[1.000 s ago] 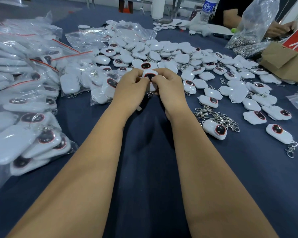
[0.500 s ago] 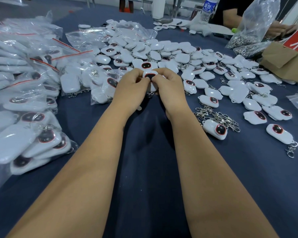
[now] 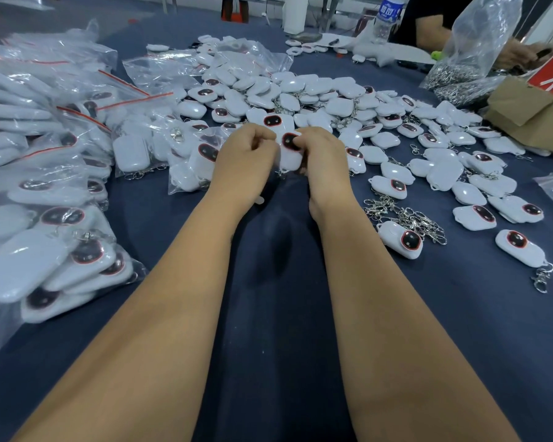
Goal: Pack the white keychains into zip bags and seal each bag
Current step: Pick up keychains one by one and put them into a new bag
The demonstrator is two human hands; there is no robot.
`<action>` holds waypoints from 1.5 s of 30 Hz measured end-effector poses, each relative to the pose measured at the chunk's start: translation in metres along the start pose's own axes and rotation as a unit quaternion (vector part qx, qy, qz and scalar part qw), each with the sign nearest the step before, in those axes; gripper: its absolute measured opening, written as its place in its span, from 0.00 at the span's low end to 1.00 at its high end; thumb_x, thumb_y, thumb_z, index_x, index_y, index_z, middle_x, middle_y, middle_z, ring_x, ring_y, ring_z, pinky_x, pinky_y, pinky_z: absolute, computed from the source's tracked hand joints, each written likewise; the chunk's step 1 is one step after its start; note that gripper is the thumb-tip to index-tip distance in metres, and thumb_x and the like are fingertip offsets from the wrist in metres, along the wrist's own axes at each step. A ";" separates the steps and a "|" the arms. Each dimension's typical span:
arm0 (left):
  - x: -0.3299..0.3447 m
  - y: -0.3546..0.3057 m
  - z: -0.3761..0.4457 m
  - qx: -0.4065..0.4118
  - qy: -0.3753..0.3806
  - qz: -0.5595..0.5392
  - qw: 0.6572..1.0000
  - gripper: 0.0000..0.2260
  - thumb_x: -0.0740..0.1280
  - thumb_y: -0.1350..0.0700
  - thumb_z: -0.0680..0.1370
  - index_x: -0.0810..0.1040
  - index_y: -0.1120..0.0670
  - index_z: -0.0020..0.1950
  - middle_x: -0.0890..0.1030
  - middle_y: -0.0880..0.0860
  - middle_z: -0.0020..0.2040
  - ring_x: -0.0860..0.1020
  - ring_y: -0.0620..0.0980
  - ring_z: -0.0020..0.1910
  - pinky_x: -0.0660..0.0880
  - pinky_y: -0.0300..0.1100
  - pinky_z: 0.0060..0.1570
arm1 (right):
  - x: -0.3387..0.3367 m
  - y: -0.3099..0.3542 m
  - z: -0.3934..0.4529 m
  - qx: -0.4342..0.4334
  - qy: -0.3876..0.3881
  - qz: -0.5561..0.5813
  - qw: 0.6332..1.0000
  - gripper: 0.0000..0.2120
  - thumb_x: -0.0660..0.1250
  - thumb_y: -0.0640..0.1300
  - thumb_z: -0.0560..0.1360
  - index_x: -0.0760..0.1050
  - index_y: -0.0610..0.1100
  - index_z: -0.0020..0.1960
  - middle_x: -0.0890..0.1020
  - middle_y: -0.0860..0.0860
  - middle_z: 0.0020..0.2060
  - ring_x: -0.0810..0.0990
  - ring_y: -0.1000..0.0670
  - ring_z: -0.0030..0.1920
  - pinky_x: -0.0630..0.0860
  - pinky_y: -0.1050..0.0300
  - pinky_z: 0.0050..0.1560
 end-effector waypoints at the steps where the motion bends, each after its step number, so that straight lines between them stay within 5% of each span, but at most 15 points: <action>1: -0.002 0.000 0.001 -0.002 -0.018 -0.013 1.000 0.08 0.64 0.60 0.76 0.77 0.51 0.53 0.74 0.45 0.38 0.71 0.36 0.31 0.70 0.30 0.35 | -0.003 0.000 0.003 0.017 -0.025 0.042 0.999 0.10 0.61 0.34 0.75 0.74 0.43 0.38 0.78 0.49 0.34 0.75 0.51 0.34 0.71 0.62 0.32; 5: -0.008 -0.002 0.002 0.015 -0.070 0.063 0.995 0.15 0.65 0.60 0.77 0.74 0.52 0.64 0.72 0.44 0.38 0.72 0.37 0.34 0.67 0.29 0.35 | -0.009 0.000 0.007 0.072 -0.058 0.230 0.969 0.06 0.58 0.33 0.78 0.72 0.39 0.47 0.78 0.44 0.40 0.77 0.48 0.35 0.75 0.61 0.30; 10: -0.012 -0.003 0.002 0.004 -0.116 0.070 0.991 0.04 0.65 0.57 0.76 0.77 0.51 0.49 0.77 0.44 0.37 0.76 0.45 0.39 0.69 0.35 0.38 | 0.007 0.000 0.001 0.075 0.022 0.340 0.937 0.11 0.55 0.27 0.77 0.69 0.36 0.57 0.78 0.37 0.43 0.82 0.43 0.41 0.84 0.54 0.44; 13: -0.014 -0.004 0.001 -0.003 -0.136 0.016 0.991 0.02 0.66 0.55 0.76 0.78 0.52 0.47 0.78 0.46 0.36 0.76 0.45 0.36 0.73 0.39 0.40 | 0.014 -0.003 -0.002 0.071 0.032 0.243 0.967 0.08 0.58 0.28 0.77 0.70 0.36 0.54 0.78 0.38 0.45 0.82 0.45 0.41 0.82 0.53 0.52; 16: -0.017 -0.009 -0.002 0.017 -0.141 -0.015 0.990 0.01 0.66 0.56 0.76 0.77 0.51 0.46 0.79 0.47 0.38 0.78 0.48 0.38 0.78 0.47 0.45 | 0.014 -0.004 -0.004 0.006 0.004 0.020 1.000 0.09 0.67 0.32 0.75 0.71 0.43 0.46 0.78 0.46 0.41 0.78 0.49 0.41 0.78 0.53 0.52; 20: -0.009 -0.022 -0.010 0.126 -0.107 0.109 0.980 0.02 0.65 0.54 0.75 0.75 0.46 0.45 0.77 0.44 0.41 0.77 0.47 0.43 0.75 0.42 0.47 | 0.019 -0.002 -0.008 -0.084 0.025 -0.223 0.971 0.06 0.65 0.37 0.76 0.78 0.44 0.42 0.81 0.46 0.39 0.77 0.50 0.40 0.76 0.53 0.45; 22: -0.003 -0.023 -0.013 0.145 -0.096 0.153 0.973 0.03 0.65 0.54 0.75 0.74 0.46 0.46 0.75 0.43 0.40 0.75 0.44 0.43 0.71 0.37 0.43 | 0.023 -0.006 -0.007 -0.081 0.062 -0.336 0.936 0.09 0.59 0.40 0.78 0.77 0.41 0.44 0.81 0.41 0.46 0.75 0.43 0.44 0.76 0.48 0.49; 24: -0.003 -0.022 -0.012 0.135 -0.097 0.145 0.975 0.03 0.65 0.55 0.76 0.74 0.46 0.47 0.77 0.44 0.43 0.75 0.44 0.45 0.69 0.37 0.43 | 0.024 -0.005 -0.008 -0.079 0.071 -0.337 0.935 0.10 0.59 0.39 0.78 0.78 0.37 0.46 0.81 0.39 0.46 0.76 0.42 0.43 0.76 0.52 0.46; 27: -0.004 -0.017 -0.009 0.108 -0.081 0.116 0.984 0.04 0.64 0.56 0.77 0.75 0.47 0.49 0.79 0.47 0.45 0.76 0.46 0.44 0.71 0.39 0.43 | 0.016 0.005 -0.013 -0.097 0.019 -0.265 0.959 0.09 0.62 0.37 0.75 0.80 0.37 0.40 0.80 0.48 0.33 0.74 0.54 0.34 0.71 0.61 0.35; 29: -0.001 -0.015 -0.009 0.106 -0.053 0.131 0.984 0.05 0.63 0.58 0.77 0.74 0.49 0.51 0.76 0.45 0.41 0.74 0.45 0.41 0.71 0.42 0.42 | 0.003 0.011 -0.009 -0.115 -0.073 -0.317 0.939 0.10 0.62 0.38 0.74 0.82 0.43 0.45 0.83 0.49 0.44 0.79 0.51 0.47 0.75 0.56 0.49; 32: 0.003 -0.015 -0.010 0.127 -0.039 0.190 0.973 0.07 0.61 0.62 0.75 0.72 0.50 0.48 0.73 0.47 0.41 0.71 0.48 0.40 0.65 0.42 0.39 | -0.020 0.016 -0.006 -0.095 -0.173 -0.457 0.867 0.15 0.60 0.42 0.75 0.78 0.49 0.60 0.75 0.47 0.62 0.70 0.44 0.64 0.65 0.52 0.63; 36: 0.006 -0.011 -0.006 0.141 -0.011 0.273 0.952 0.13 0.58 0.67 0.75 0.78 0.53 0.44 0.71 0.51 0.49 0.70 0.49 0.47 0.60 0.35 0.37 | -0.029 0.008 -0.002 -0.031 -0.151 -0.531 0.833 0.19 0.59 0.43 0.77 0.71 0.46 0.68 0.71 0.44 0.68 0.66 0.41 0.69 0.59 0.49 0.68; 41: -0.008 -0.004 0.002 0.113 -0.059 0.297 0.946 0.17 0.58 0.70 0.74 0.83 0.57 0.52 0.73 0.57 0.55 0.72 0.57 0.57 0.69 0.44 0.52 | -0.024 0.013 -0.005 -0.070 -0.126 -0.464 0.874 0.19 0.57 0.39 0.78 0.75 0.48 0.66 0.78 0.48 0.61 0.73 0.43 0.63 0.72 0.51 0.59; 45: -0.016 -0.003 0.003 0.104 -0.095 0.303 0.943 0.17 0.58 0.70 0.74 0.83 0.57 0.54 0.73 0.59 0.57 0.73 0.58 0.57 0.68 0.40 0.51 | -0.026 0.008 -0.005 -0.051 -0.131 -0.570 0.810 0.13 0.59 0.45 0.79 0.74 0.43 0.61 0.76 0.44 0.61 0.69 0.40 0.64 0.66 0.49 0.59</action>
Point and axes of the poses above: each hand's wrist, its own z-axis towards the middle knuckle, its own x-axis out of the palm, y = z × x, the point moved 4 cm from there along z, towards the middle knuckle
